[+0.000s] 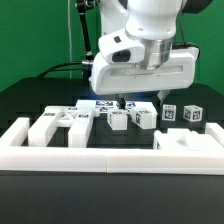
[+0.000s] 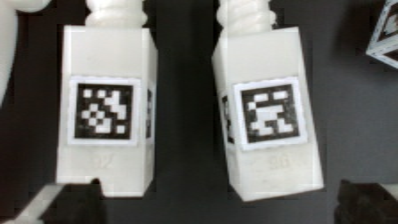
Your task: Assemble chair
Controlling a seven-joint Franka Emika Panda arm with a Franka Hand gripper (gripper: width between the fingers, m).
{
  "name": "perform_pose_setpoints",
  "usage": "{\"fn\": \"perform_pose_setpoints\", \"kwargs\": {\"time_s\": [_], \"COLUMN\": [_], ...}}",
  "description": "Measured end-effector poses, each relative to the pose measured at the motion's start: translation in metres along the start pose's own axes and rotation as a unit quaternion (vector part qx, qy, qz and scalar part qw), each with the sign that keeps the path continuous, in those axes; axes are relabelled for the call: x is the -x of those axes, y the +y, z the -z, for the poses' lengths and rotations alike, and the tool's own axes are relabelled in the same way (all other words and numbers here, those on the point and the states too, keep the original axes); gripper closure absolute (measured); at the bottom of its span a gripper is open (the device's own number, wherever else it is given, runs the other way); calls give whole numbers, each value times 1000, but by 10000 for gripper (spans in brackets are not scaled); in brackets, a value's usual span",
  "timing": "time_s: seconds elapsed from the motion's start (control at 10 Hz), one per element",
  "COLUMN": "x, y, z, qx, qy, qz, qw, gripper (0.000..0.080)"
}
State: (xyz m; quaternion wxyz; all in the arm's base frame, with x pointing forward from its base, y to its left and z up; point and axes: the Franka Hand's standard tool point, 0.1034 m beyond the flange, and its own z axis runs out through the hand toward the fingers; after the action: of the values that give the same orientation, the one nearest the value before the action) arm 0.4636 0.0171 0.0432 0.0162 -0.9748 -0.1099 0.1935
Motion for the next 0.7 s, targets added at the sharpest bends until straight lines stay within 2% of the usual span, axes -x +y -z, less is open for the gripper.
{"fn": "perform_pose_setpoints", "kwargs": {"time_s": [0.1,0.3,0.4,0.5,0.7], "x": [6,5,4,1,5], "y": [-3,-7,-7,-8,-12], "z": [-2,-4,-5,-9,-13], "qx": [-7,-18,-15,-19,-29], "qy": [-44,-115,-156,-191,-263], "qz": [-1,3,4,6,7], "qw": [999,993,988,981,964], "gripper": [150,150,150,150,150]}}
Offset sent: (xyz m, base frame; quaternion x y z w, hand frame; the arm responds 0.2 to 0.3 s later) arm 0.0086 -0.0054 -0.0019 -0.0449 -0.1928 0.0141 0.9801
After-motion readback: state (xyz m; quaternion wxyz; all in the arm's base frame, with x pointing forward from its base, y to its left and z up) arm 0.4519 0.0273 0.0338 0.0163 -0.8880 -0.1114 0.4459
